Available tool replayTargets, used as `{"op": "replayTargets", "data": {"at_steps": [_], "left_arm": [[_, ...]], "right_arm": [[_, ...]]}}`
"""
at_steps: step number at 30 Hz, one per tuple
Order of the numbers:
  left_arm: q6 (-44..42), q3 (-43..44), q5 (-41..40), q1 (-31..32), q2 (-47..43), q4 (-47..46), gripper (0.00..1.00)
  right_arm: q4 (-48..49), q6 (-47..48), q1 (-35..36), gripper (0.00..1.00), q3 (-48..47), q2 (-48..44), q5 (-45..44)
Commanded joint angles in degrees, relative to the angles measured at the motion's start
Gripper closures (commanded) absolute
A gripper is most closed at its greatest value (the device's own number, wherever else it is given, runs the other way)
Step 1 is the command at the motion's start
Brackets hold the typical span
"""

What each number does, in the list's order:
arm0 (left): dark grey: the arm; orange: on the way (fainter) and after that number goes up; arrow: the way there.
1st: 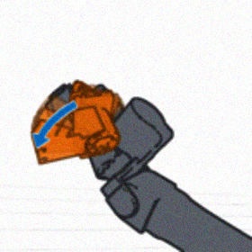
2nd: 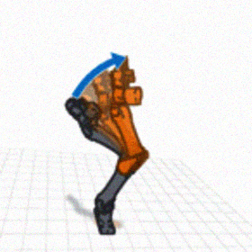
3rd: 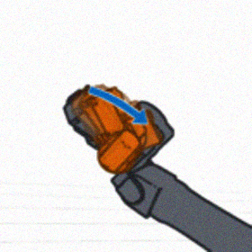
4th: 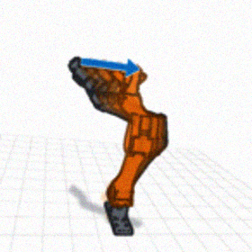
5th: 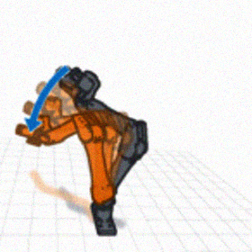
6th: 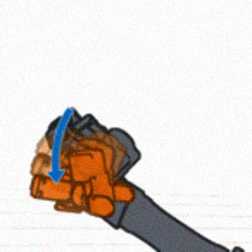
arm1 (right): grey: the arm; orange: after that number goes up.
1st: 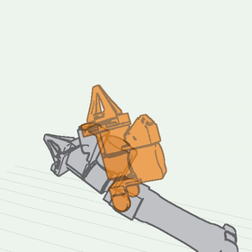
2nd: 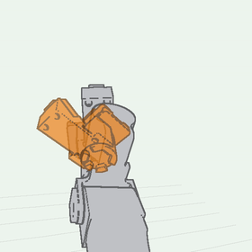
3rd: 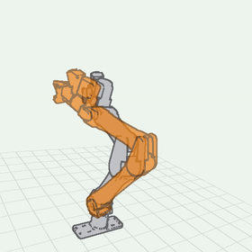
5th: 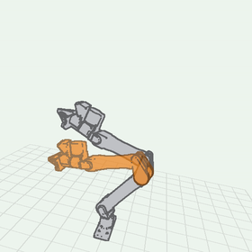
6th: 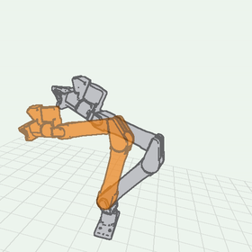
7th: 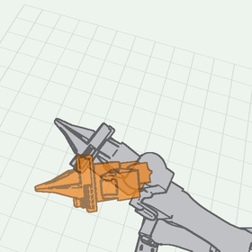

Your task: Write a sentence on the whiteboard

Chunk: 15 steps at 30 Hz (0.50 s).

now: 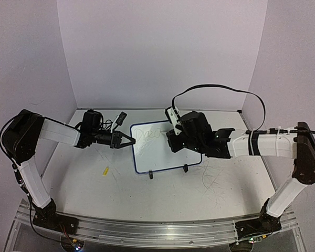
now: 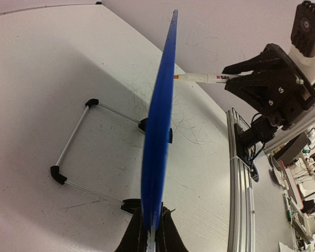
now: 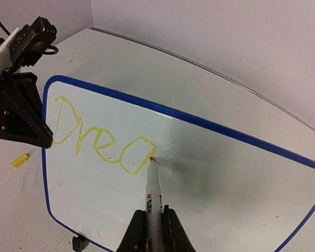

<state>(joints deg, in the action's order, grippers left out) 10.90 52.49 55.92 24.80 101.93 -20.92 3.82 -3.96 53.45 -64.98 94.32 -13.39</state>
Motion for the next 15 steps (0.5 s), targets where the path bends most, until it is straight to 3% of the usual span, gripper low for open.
{"op": "replayTargets", "data": {"at_steps": [1, 7, 11, 15], "left_arm": [[-1.23, 1.71, -0.52, -0.07, -1.35, 1.53, 1.0], [-1.23, 1.63, -0.49, -0.06, -1.36, 1.58, 1.0], [-1.32, 1.62, -0.59, -0.08, -1.46, 1.6, 1.0], [-1.32, 1.8, -0.53, -0.04, -1.3, 1.59, 1.0]], "right_arm": [[-0.65, -0.87, 0.06, 1.0, 1.44, -2.17, -0.19], [-2.14, -0.88, 0.07, 1.0, 2.34, -3.22, -0.79], [-0.81, 0.36, 0.07, 1.0, 4.04, -8.64, -3.02], [6.65, 1.68, -0.54, 1.0, 6.31, -13.31, 7.44]]}}
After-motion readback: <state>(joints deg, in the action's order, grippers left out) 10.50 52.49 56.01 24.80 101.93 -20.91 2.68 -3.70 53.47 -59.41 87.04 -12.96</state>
